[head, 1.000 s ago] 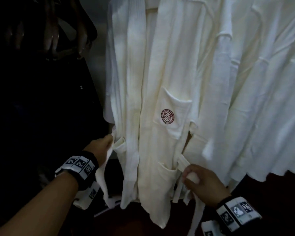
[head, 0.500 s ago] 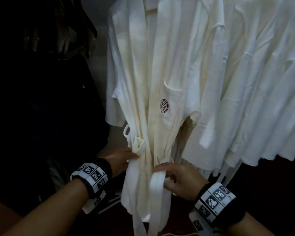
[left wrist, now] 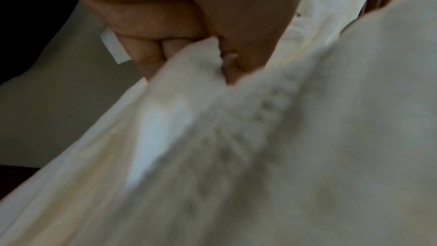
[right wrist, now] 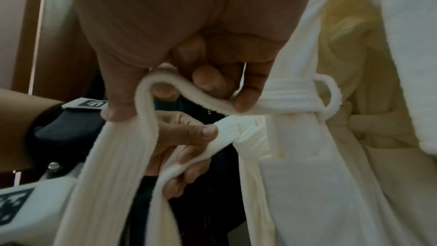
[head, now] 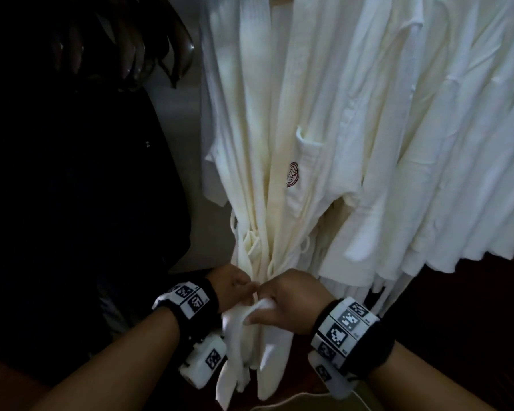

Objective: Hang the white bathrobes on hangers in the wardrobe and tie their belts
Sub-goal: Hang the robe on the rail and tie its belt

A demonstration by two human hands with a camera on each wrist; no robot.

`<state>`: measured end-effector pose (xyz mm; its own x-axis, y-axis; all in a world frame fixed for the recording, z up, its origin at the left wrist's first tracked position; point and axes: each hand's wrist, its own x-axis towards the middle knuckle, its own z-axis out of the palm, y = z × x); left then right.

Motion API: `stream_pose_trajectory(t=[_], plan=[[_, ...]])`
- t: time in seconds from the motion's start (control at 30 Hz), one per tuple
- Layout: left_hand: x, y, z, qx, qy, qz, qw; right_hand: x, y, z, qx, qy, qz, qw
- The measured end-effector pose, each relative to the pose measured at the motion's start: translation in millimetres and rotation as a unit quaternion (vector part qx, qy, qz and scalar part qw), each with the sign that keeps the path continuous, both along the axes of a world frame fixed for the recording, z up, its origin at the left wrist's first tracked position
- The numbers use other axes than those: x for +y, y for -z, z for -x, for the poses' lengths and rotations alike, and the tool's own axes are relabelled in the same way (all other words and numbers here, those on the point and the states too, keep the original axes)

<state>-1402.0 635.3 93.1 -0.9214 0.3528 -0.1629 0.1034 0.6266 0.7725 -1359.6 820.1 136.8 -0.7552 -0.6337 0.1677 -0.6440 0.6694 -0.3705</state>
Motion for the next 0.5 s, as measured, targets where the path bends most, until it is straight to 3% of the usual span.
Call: stream_pose_trajectory(t=[0.1, 0.17, 0.27, 0.33, 0.37, 0.43, 0.5], plan=[[-10, 10, -2, 0.003, -0.002, -0.070, 0.998, -7, 6, 5, 0.009, 0.012, -0.037, 0.999], [-15, 13, 3, -0.040, -0.014, -0.140, 0.989, -10, 11, 7, 0.001, 0.009, -0.069, 0.998], [-16, 6, 8, -0.084, 0.001, -0.180, 0.980, -13, 14, 4, -0.029, 0.000, -0.080, 0.996], [-19, 5, 15, -0.024, 0.042, -0.075, 0.996, -15, 15, 3, -0.041, -0.009, -0.083, 0.996], [-19, 6, 20, 0.011, 0.085, 0.041, 0.996, -16, 16, 2, -0.041, -0.016, -0.077, 0.996], [-16, 0, 25, 0.052, 0.111, 0.254, 0.959, -18, 17, 1, -0.041, -0.028, -0.053, 0.997], [-15, -4, 29, 0.079, 0.138, 0.299, 0.941, -21, 17, 1, -0.048, -0.030, -0.023, 0.998]])
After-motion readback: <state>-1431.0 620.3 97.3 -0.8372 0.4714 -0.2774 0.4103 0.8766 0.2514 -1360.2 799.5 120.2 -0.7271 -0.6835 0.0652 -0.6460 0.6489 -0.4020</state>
